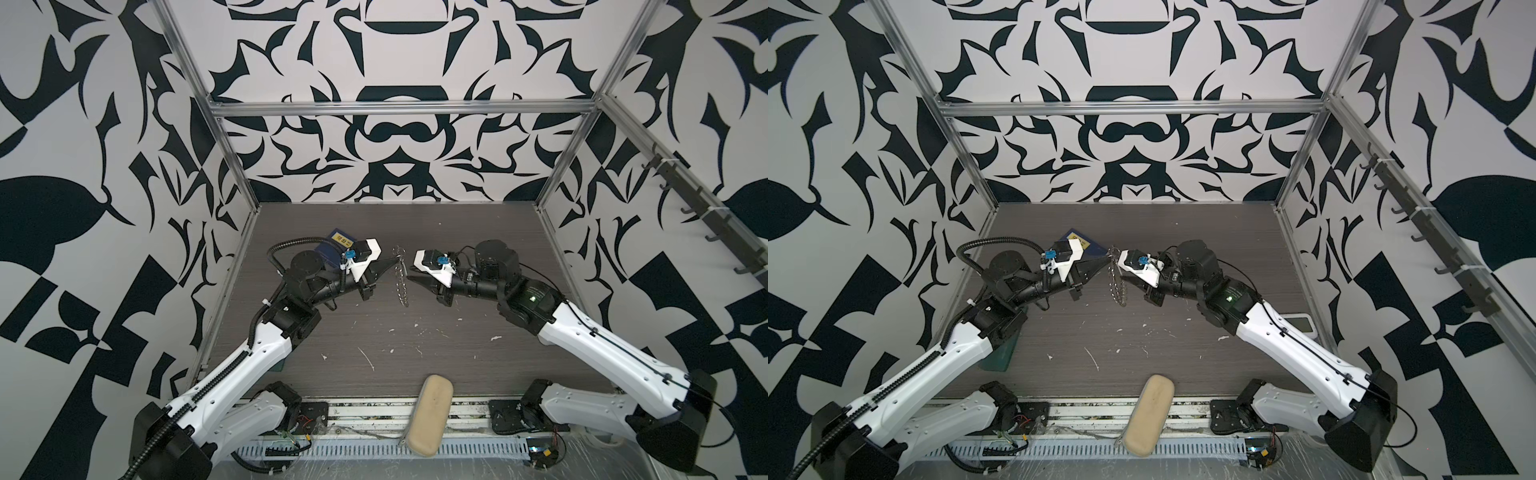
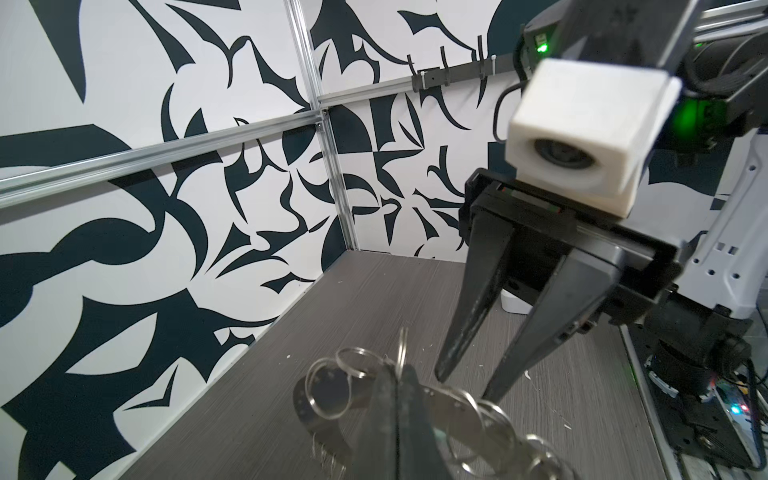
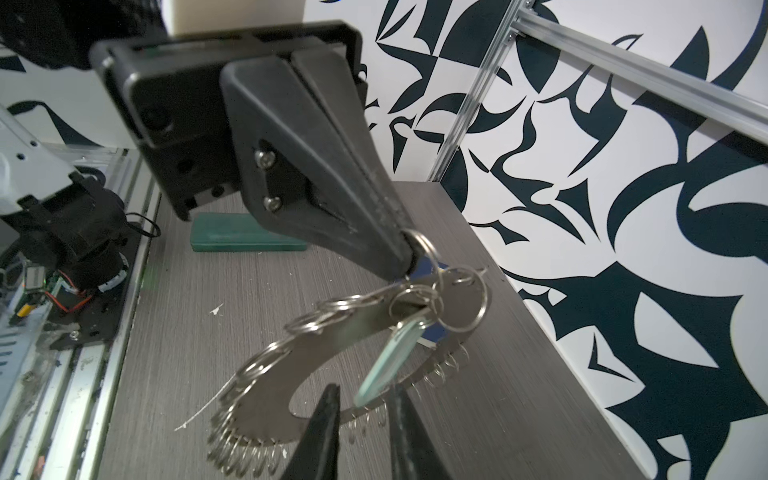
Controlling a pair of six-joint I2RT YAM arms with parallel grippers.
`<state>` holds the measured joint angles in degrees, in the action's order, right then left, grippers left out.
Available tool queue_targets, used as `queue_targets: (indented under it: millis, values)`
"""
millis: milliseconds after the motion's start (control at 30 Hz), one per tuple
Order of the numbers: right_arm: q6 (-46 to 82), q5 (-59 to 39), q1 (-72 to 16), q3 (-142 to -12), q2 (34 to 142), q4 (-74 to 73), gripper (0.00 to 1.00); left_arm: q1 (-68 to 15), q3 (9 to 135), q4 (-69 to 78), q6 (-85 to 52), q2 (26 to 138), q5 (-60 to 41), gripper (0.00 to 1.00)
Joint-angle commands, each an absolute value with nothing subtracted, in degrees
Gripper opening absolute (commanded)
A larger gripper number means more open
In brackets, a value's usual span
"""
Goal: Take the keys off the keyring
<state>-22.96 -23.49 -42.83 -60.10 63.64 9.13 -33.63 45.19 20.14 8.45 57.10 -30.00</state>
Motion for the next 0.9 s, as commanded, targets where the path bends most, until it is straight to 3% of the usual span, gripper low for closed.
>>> queue_targets:
  millis: [0,500,867]
  values:
    - [-21.5,-24.6,-42.1,-60.0,60.9,6.7,0.26,-32.2,44.8,24.3,7.7,55.8,-33.7,0.00]
    - [-18.2,-33.4,-39.5,-61.7,63.2,1.5,0.30,-26.1,45.0,27.3,7.4,59.3,-54.8,0.00]
    - [-17.2,-37.0,-39.5,-61.8,64.4,1.3,0.34,-25.9,45.2,21.9,11.8,58.7,-57.3,0.00]
